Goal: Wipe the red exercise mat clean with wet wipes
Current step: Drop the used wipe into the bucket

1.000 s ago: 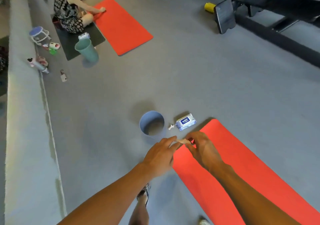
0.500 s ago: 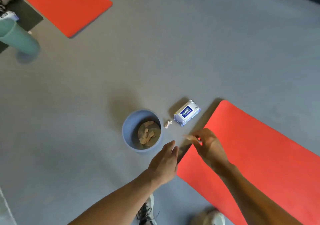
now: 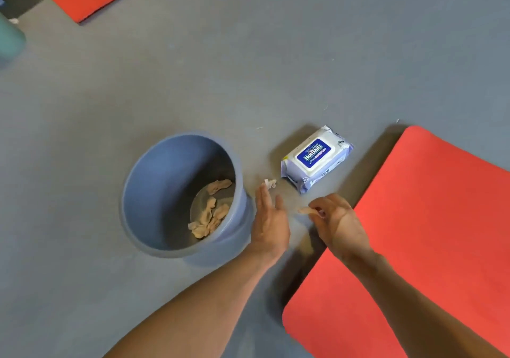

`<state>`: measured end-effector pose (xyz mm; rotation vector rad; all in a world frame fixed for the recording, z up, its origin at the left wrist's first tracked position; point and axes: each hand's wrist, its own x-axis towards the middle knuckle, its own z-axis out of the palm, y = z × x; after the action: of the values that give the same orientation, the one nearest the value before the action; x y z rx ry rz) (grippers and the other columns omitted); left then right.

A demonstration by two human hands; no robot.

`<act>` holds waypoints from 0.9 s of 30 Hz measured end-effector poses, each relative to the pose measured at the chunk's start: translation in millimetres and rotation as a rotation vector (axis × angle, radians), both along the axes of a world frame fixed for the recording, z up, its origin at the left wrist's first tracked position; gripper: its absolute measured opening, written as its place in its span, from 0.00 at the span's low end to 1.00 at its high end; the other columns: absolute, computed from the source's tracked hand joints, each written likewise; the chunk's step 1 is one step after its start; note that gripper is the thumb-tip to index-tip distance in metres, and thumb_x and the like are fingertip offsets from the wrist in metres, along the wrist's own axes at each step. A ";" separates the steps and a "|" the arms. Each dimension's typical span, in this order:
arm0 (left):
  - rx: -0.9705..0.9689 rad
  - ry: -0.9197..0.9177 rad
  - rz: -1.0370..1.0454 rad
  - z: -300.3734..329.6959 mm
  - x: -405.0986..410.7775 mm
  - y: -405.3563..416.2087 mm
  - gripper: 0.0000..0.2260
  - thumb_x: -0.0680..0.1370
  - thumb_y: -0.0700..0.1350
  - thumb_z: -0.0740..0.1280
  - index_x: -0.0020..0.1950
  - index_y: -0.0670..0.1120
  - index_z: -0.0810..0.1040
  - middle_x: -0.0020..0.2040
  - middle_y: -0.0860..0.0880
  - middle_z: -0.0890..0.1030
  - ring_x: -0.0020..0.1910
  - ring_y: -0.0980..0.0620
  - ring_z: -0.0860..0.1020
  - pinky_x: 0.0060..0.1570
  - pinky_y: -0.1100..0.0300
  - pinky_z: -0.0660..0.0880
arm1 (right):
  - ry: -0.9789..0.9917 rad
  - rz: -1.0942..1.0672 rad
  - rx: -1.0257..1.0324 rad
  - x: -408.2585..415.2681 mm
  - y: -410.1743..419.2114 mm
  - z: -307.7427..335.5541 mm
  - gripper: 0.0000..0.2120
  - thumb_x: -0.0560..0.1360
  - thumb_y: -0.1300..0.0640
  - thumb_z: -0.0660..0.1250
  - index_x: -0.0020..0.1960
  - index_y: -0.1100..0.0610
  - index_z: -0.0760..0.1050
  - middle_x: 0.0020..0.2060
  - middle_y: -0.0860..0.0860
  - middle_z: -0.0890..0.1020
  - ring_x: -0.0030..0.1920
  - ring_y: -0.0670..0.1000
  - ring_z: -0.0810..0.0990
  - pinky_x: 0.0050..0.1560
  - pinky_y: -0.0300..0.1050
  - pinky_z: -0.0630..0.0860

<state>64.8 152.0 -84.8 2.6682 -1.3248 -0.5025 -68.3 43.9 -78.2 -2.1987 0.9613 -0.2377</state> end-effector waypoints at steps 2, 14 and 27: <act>-0.037 -0.022 0.056 -22.6 10.7 -14.1 0.28 0.85 0.34 0.56 0.84 0.39 0.53 0.85 0.38 0.42 0.84 0.37 0.41 0.83 0.45 0.49 | -0.036 -0.004 -0.037 3.2 -5.5 -22.0 0.03 0.76 0.56 0.72 0.47 0.56 0.83 0.43 0.54 0.80 0.44 0.59 0.80 0.48 0.44 0.73; -0.348 -0.097 -0.063 -46.3 9.1 -17.4 0.30 0.77 0.41 0.70 0.78 0.37 0.68 0.71 0.42 0.75 0.71 0.43 0.71 0.69 0.51 0.73 | -0.213 -0.012 -0.174 10.9 -23.6 -47.7 0.06 0.74 0.62 0.76 0.51 0.57 0.85 0.46 0.52 0.81 0.48 0.57 0.81 0.52 0.45 0.77; -0.740 0.031 -0.191 56.2 3.3 -25.2 0.14 0.81 0.44 0.59 0.59 0.42 0.80 0.53 0.45 0.83 0.51 0.49 0.75 0.53 0.55 0.74 | -0.415 0.211 -0.073 18.6 -43.4 44.4 0.15 0.80 0.60 0.71 0.66 0.51 0.80 0.51 0.47 0.77 0.51 0.46 0.79 0.55 0.43 0.77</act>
<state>68.2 126.8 -28.6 1.9353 -1.4076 -0.0381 -49.7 0.5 -33.8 -2.1757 0.4955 -0.6086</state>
